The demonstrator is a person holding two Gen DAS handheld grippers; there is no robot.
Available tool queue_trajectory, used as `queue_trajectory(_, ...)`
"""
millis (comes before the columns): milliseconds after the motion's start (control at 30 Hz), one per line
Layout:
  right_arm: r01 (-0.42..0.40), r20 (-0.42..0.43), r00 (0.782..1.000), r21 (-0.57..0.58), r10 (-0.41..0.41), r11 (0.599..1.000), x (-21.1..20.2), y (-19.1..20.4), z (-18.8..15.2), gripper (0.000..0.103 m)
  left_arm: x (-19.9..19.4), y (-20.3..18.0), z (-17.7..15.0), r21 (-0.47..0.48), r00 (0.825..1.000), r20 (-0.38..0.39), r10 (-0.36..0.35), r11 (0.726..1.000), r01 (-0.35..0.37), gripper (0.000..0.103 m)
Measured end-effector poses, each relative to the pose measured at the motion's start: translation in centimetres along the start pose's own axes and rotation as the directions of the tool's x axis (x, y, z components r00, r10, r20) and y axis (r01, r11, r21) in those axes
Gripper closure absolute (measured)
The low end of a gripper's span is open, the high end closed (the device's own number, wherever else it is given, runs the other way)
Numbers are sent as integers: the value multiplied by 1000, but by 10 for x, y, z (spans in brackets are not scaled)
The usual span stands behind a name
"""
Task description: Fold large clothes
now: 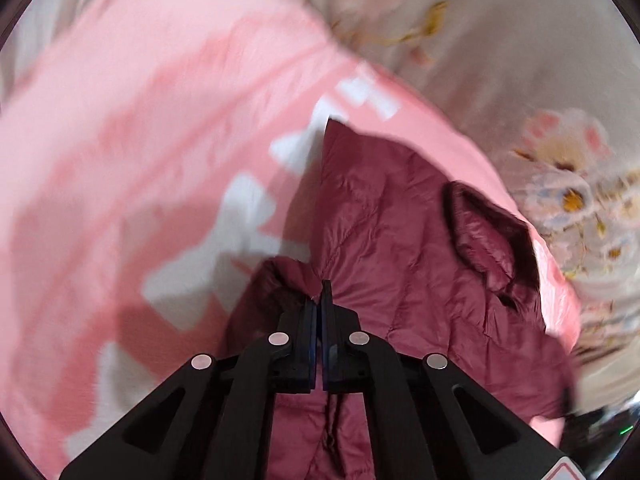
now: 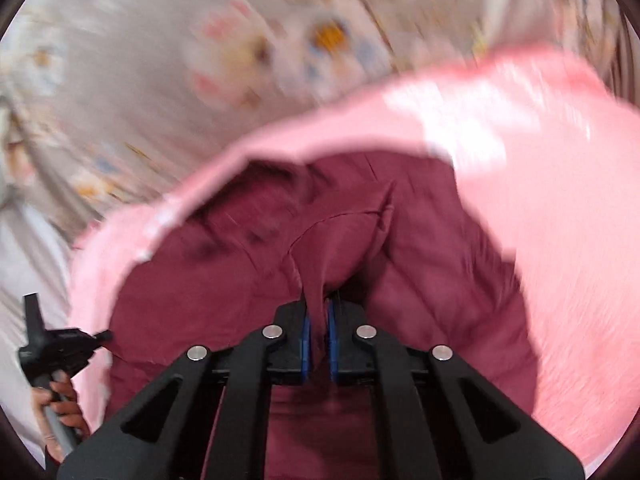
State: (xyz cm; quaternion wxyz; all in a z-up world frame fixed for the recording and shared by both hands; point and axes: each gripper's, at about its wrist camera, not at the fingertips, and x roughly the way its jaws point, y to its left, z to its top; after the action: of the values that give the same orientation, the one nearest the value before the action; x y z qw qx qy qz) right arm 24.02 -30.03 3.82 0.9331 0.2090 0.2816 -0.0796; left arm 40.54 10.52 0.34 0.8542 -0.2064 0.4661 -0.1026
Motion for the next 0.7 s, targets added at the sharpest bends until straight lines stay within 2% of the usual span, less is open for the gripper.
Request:
queue_trajectory(67,46,17,999,-67,-45,997,-6,4,-3,98,-16,-5,-5,49,999,46,25,998,-27,103)
queue_trajectory(100,84,-28,996,-86,-87,993,7,-2,-11,98,-17,-4,-8,62,999,45,28,998,-31,103)
queue_trajectory(200,95,-197,976,-18,-97,995,49,-30,-39,98,9,3,-19,97,995,-18,94,991,-92,103)
queue_trajectory(267,108,-221,969,-32,-113,994,62,-33,-53,98,29,14,-27,90,992,-55,114,990,-109,102)
queue_trajectory(367,141,-214,964,-88,-157,986,68,-26,-60,97,32,14,-32,100,992,-32,120,988,-116,101)
queue_trajectory(500,162,-216,958,-131,-188,978,65,-23,-57,94,31,2,-35,161,984,-2,176,972,-173,101)
queue_trajectory(533,171,-210,958,-135,-197,976,59,-20,-56,89,26,0,-35,174,981,9,191,966,-190,100)
queue_trajectory(567,183,-197,958,-141,-209,973,53,-20,-53,82,21,-1,-36,189,978,20,209,960,-209,93)
queue_trajectory(633,224,-136,959,-162,-247,961,28,-22,-47,71,2,-3,-38,219,973,70,219,948,-230,92)
queue_trajectory(700,273,-53,956,-191,-288,943,5,-15,-38,67,-21,-12,-39,263,966,118,230,931,-254,91)
